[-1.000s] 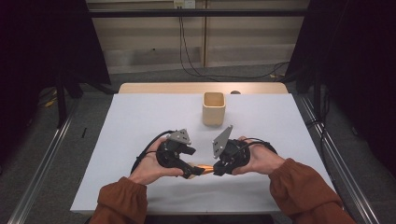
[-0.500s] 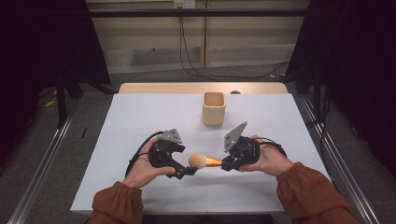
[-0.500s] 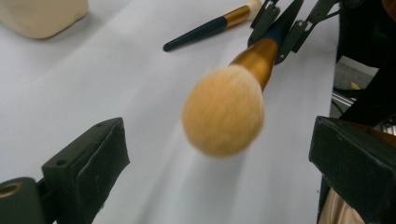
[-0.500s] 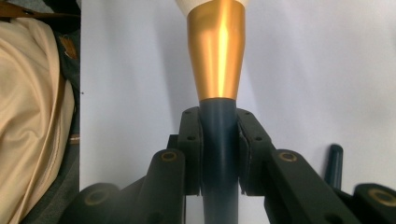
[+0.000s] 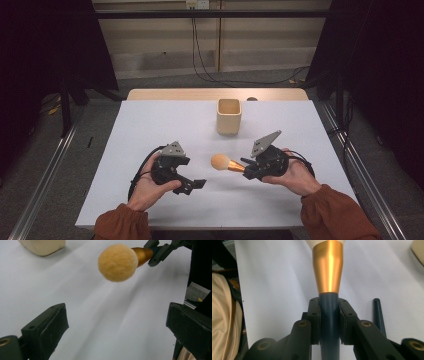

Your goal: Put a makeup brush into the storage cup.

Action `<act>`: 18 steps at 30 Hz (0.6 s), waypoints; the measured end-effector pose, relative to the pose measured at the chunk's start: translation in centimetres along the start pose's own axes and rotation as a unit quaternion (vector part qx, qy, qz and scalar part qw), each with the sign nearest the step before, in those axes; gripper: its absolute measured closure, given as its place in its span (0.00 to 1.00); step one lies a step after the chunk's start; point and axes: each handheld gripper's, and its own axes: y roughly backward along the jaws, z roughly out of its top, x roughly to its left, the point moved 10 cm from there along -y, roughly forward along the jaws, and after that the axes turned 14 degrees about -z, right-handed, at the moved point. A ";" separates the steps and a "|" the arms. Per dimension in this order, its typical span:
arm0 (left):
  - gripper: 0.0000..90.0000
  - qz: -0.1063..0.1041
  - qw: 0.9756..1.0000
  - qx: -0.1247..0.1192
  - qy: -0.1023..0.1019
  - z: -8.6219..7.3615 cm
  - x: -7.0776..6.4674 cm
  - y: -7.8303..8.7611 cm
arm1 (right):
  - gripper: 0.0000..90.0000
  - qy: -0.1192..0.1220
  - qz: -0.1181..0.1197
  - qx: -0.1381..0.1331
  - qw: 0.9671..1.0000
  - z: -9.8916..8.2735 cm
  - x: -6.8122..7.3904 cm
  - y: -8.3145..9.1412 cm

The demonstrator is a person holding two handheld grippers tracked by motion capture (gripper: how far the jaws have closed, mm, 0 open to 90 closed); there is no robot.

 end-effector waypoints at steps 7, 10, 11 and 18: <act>0.04 0.028 1.000 -0.006 0.003 -0.9 0.6 0.1 | 0.84 -0.040 -0.008 -0.017 0.999 -0.7 0.0 -0.5; 0.04 0.034 0.999 -0.009 0.009 -1.0 0.8 0.1 | 0.84 -0.042 -0.003 -0.035 0.998 -0.7 0.4 -0.5; 0.04 0.038 0.999 -0.013 0.007 -1.0 0.8 0.2 | 0.84 -0.047 -0.005 -0.036 0.998 -0.8 0.6 -0.5; 0.04 0.053 0.998 -0.029 0.014 -1.2 1.3 0.5 | 0.84 -0.084 -0.018 -0.075 0.994 -0.6 0.6 -0.3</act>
